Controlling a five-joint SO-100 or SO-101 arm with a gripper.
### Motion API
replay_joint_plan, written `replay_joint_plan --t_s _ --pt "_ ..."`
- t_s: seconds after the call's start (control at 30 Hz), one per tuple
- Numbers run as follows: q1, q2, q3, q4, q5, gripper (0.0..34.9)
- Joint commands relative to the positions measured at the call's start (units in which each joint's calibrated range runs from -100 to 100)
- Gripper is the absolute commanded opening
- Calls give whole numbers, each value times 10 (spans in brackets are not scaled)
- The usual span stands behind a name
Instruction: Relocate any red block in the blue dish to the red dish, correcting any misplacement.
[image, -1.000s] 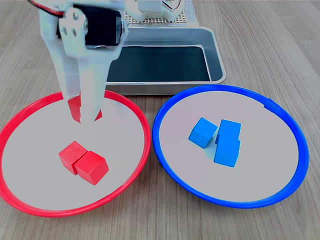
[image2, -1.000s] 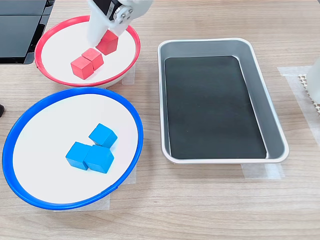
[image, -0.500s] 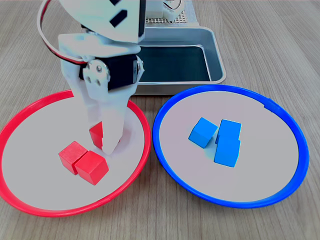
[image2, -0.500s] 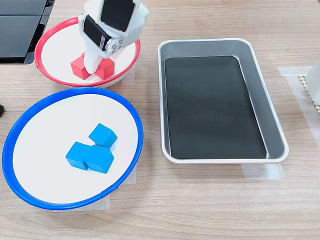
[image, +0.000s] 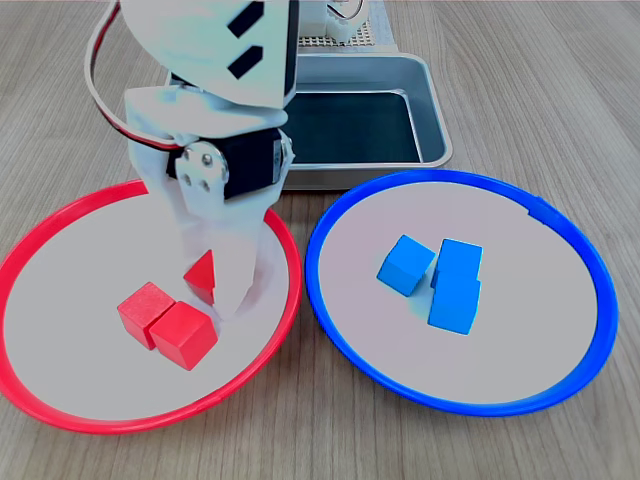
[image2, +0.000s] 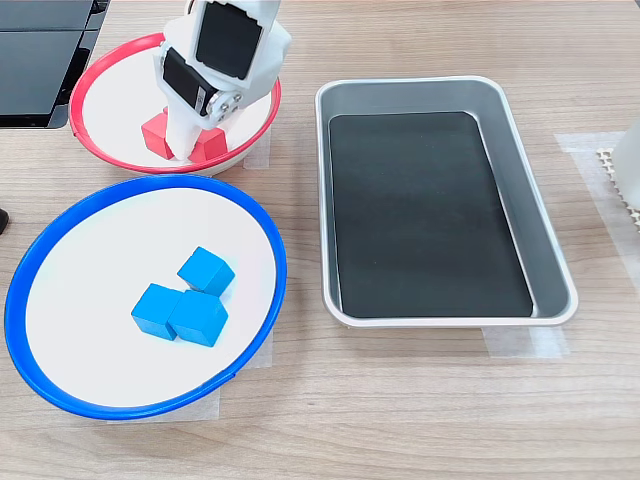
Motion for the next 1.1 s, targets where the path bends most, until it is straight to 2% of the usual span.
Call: replay_joint_plan --t_s 0.0,0.27,0.5,0.8,0.9,0.97,1.07 --pt "6 -4 -32 6 1 93" --pt "17 -5 -50 21 7 112" --pt "26 -40 -45 31 8 166" --pt "6 -145 9 23 5 175" --pt "-2 -234 89 6 4 166" --pt "-9 -287 147 -12 -4 146" --pt "-29 -385 260 -56 -31 72"
